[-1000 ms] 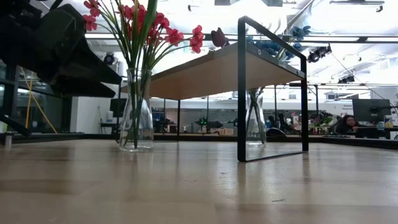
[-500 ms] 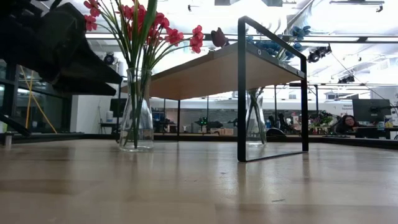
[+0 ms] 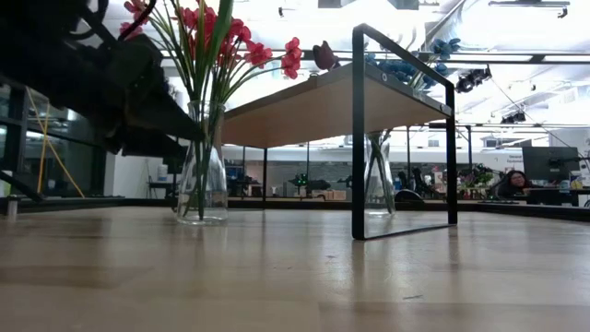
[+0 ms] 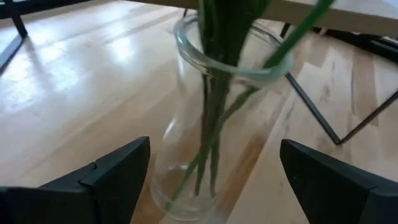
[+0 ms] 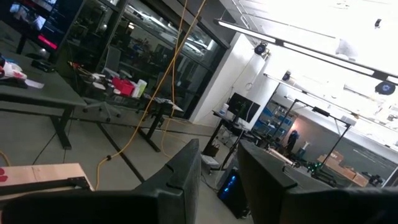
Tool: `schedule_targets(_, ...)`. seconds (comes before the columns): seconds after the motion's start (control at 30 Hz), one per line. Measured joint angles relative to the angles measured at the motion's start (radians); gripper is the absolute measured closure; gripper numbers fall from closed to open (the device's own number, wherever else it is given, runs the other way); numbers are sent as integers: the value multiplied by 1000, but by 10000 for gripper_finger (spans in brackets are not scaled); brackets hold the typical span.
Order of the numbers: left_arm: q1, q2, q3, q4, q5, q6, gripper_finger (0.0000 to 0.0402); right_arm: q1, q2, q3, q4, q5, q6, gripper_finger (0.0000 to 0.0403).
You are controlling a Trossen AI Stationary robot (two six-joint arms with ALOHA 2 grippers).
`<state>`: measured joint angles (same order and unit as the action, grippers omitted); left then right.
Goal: Pick and place flowers into a vace then onto a shelf
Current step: Put the bottom transparent vase with flowers on the shelf
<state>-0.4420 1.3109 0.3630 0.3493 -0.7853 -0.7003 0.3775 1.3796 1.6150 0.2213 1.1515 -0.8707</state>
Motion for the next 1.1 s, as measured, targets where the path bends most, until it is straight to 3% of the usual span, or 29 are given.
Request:
schedule_targets(0.4,19,0,0,45,-35,119,11,0,0,0,0,0,-1,304)
schedule_targets(0.9,124,0,0,54,38,154,11,0,0,0,0,0,-1,304)
schedule_targets(1.1,123,0,0,54,16,150,11,0,0,0,0,0,-1,304)
